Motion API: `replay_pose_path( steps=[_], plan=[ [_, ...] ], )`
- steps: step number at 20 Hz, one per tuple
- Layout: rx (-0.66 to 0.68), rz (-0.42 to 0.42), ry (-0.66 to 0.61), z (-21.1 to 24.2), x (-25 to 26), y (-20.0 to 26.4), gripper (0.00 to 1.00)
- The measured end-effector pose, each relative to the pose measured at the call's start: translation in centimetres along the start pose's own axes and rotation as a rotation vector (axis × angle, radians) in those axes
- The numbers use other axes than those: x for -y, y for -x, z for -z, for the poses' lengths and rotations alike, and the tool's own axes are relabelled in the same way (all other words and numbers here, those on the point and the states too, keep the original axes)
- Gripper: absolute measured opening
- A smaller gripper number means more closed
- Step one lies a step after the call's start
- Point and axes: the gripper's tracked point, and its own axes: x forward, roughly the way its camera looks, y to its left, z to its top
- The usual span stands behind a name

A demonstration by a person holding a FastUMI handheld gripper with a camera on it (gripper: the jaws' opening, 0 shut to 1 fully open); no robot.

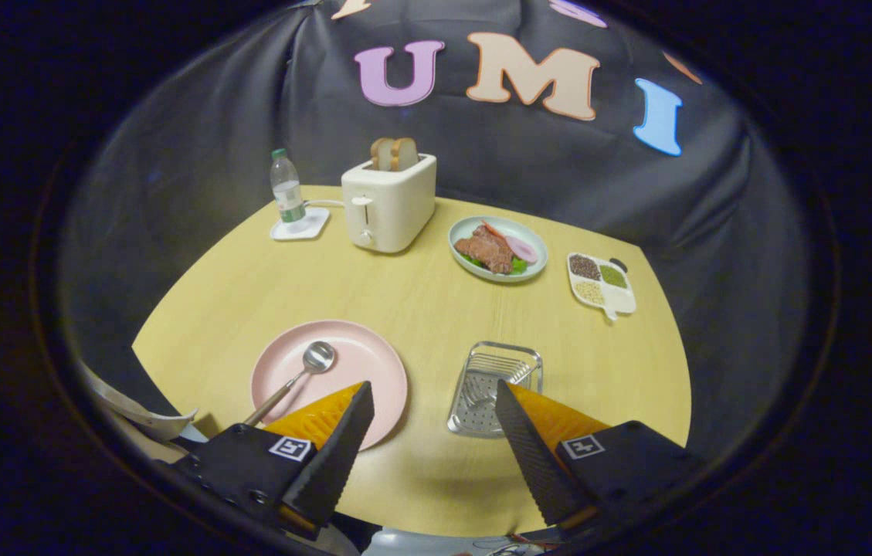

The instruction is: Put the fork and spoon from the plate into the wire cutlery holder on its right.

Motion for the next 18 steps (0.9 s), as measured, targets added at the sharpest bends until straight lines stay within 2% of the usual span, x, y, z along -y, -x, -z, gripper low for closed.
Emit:
replay_pose_path(
  steps=[6,18],
  plan=[
    [0.105,0.049,-0.075,0.8,-5.9,0.2,1.00],
    [0.002,-0.013,-0.106,6.4,-15.4,-4.7,1.00]
  ],
)
